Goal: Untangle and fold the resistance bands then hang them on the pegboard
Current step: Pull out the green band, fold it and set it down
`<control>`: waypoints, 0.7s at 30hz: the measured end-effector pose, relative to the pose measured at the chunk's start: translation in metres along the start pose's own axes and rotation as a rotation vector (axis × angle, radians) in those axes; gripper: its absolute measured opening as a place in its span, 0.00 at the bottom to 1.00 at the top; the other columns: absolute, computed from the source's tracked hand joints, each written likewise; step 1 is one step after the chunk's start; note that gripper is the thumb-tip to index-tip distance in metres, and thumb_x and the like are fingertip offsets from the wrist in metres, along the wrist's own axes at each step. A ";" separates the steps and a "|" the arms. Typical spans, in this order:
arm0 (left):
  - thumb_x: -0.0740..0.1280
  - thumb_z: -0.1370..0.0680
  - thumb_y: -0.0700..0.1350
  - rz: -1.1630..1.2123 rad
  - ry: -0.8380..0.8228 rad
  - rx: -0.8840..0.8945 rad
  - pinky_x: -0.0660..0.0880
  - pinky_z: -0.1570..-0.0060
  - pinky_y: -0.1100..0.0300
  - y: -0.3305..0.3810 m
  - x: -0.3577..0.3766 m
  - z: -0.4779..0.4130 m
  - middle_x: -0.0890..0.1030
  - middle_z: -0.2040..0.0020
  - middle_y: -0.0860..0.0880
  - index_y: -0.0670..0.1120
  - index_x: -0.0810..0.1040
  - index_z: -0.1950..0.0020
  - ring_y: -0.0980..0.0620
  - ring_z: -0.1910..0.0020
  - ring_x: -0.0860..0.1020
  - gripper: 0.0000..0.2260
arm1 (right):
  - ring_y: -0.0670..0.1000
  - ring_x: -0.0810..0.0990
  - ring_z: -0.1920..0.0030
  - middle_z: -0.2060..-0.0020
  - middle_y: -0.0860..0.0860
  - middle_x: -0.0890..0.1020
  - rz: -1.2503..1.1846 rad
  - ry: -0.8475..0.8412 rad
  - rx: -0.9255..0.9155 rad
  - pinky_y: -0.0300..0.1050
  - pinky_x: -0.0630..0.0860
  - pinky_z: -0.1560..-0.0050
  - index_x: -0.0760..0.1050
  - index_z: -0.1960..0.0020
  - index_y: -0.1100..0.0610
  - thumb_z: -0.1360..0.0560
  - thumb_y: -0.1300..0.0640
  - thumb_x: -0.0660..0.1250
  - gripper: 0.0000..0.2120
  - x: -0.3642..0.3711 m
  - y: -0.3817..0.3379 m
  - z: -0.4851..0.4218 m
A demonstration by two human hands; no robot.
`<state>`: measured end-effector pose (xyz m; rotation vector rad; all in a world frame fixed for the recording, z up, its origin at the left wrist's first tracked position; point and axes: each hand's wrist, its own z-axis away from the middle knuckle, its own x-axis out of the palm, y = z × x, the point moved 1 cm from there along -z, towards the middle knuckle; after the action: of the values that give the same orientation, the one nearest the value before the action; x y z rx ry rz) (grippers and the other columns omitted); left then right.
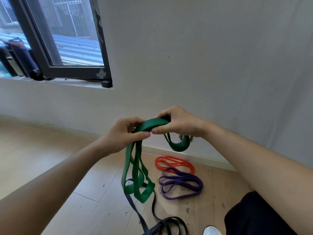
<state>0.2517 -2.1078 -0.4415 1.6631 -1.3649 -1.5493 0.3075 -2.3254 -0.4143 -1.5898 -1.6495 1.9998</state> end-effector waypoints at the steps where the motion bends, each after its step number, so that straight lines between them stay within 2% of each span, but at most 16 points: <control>1: 0.75 0.28 0.48 -0.007 0.010 0.002 0.81 0.45 0.47 0.001 0.001 -0.001 0.85 0.51 0.44 0.47 0.83 0.43 0.41 0.49 0.83 0.15 | 0.44 0.77 0.65 0.63 0.55 0.82 -0.003 0.014 -0.004 0.39 0.70 0.62 0.84 0.50 0.57 0.28 0.50 0.77 0.12 -0.003 -0.002 0.001; 4: 0.76 0.29 0.50 -0.018 0.051 0.001 0.82 0.45 0.45 0.004 0.004 -0.003 0.86 0.53 0.47 0.48 0.84 0.46 0.43 0.51 0.84 0.14 | 0.46 0.78 0.63 0.61 0.57 0.83 -0.012 0.069 -0.033 0.42 0.73 0.60 0.84 0.50 0.57 0.29 0.50 0.78 0.13 -0.008 -0.009 0.003; 8: 0.75 0.31 0.49 0.034 0.066 0.001 0.84 0.50 0.54 0.010 0.000 -0.004 0.88 0.53 0.47 0.49 0.85 0.45 0.47 0.52 0.86 0.15 | 0.48 0.81 0.60 0.59 0.56 0.85 -0.034 0.114 -0.053 0.44 0.77 0.56 0.84 0.49 0.57 0.28 0.50 0.78 0.13 -0.011 -0.015 0.005; 11: 0.77 0.33 0.46 0.119 0.106 -0.017 0.84 0.53 0.55 0.013 -0.008 -0.005 0.88 0.54 0.45 0.46 0.85 0.45 0.47 0.55 0.87 0.17 | 0.49 0.82 0.59 0.58 0.57 0.85 -0.052 0.111 -0.051 0.46 0.77 0.55 0.85 0.48 0.57 0.28 0.51 0.77 0.13 -0.014 -0.015 0.006; 13: 0.82 0.34 0.46 0.191 0.122 -0.053 0.83 0.55 0.57 0.012 -0.012 -0.007 0.88 0.56 0.44 0.43 0.85 0.46 0.48 0.57 0.86 0.20 | 0.54 0.83 0.57 0.57 0.58 0.85 -0.067 0.114 -0.048 0.51 0.78 0.52 0.85 0.48 0.56 0.28 0.50 0.77 0.12 -0.016 -0.014 0.007; 16: 0.84 0.42 0.57 0.250 0.086 -0.076 0.81 0.55 0.60 0.008 -0.013 -0.007 0.86 0.57 0.45 0.42 0.85 0.46 0.50 0.58 0.85 0.30 | 0.59 0.83 0.52 0.55 0.58 0.85 -0.082 0.115 -0.047 0.55 0.79 0.48 0.84 0.47 0.56 0.27 0.51 0.77 0.12 -0.016 -0.016 0.007; 18: 0.84 0.44 0.61 0.270 0.074 -0.073 0.80 0.54 0.61 0.006 -0.011 -0.007 0.85 0.57 0.45 0.44 0.85 0.47 0.50 0.57 0.84 0.32 | 0.58 0.83 0.52 0.54 0.58 0.85 -0.101 0.111 -0.042 0.52 0.78 0.49 0.84 0.47 0.57 0.27 0.52 0.77 0.12 -0.016 -0.016 0.008; 21: 0.82 0.39 0.57 0.269 0.089 -0.068 0.79 0.51 0.61 0.006 -0.002 -0.007 0.84 0.55 0.46 0.44 0.84 0.46 0.51 0.55 0.83 0.27 | 0.47 0.81 0.57 0.57 0.55 0.85 -0.152 0.133 -0.035 0.41 0.75 0.54 0.85 0.47 0.57 0.27 0.53 0.76 0.11 -0.015 -0.016 0.010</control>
<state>0.2560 -2.1102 -0.4333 1.4239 -1.4075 -1.3371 0.2991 -2.3347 -0.3936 -1.5220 -1.7072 1.7622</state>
